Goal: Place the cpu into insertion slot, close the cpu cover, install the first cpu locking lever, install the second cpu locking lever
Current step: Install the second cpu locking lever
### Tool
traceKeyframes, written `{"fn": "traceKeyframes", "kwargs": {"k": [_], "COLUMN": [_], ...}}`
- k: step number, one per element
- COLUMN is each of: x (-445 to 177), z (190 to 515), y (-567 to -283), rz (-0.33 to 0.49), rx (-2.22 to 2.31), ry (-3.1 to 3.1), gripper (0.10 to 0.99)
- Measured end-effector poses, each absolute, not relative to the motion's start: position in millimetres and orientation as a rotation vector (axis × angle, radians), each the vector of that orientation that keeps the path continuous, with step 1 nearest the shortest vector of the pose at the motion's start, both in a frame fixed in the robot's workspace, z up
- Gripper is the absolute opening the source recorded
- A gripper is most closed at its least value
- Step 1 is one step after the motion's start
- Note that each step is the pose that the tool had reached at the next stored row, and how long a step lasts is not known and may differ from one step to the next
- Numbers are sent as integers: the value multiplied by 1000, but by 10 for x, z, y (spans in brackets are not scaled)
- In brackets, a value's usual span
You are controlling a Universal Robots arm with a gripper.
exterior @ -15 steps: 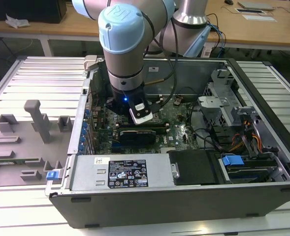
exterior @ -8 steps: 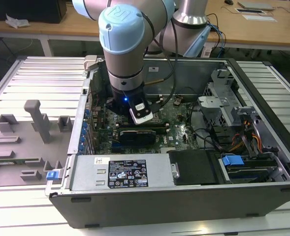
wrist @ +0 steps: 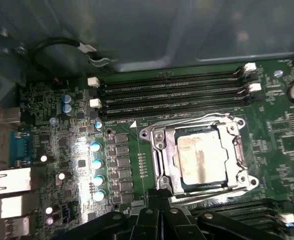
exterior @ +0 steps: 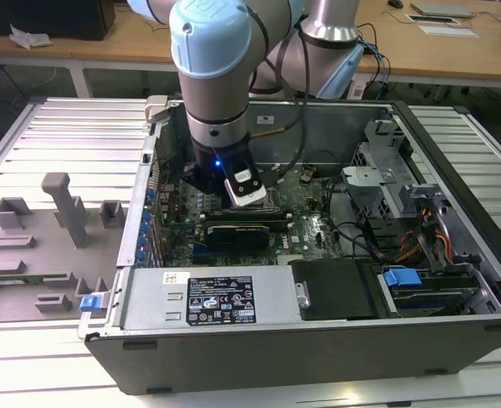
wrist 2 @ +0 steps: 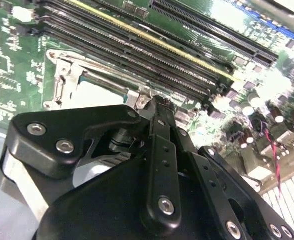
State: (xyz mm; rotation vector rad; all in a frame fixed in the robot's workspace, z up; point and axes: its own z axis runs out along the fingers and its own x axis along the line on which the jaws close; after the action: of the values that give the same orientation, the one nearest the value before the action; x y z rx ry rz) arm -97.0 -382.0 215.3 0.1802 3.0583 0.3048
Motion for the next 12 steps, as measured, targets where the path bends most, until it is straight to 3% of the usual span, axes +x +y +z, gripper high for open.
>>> {"fn": "traceKeyframes", "kwargs": {"k": [6, 12], "x": [-936, -711], "z": [2271, 2272], "y": [-3820, -3821], "rz": [227, 222], "rx": [179, 182], "ry": [3068, 3082], "gripper": [106, 106]}}
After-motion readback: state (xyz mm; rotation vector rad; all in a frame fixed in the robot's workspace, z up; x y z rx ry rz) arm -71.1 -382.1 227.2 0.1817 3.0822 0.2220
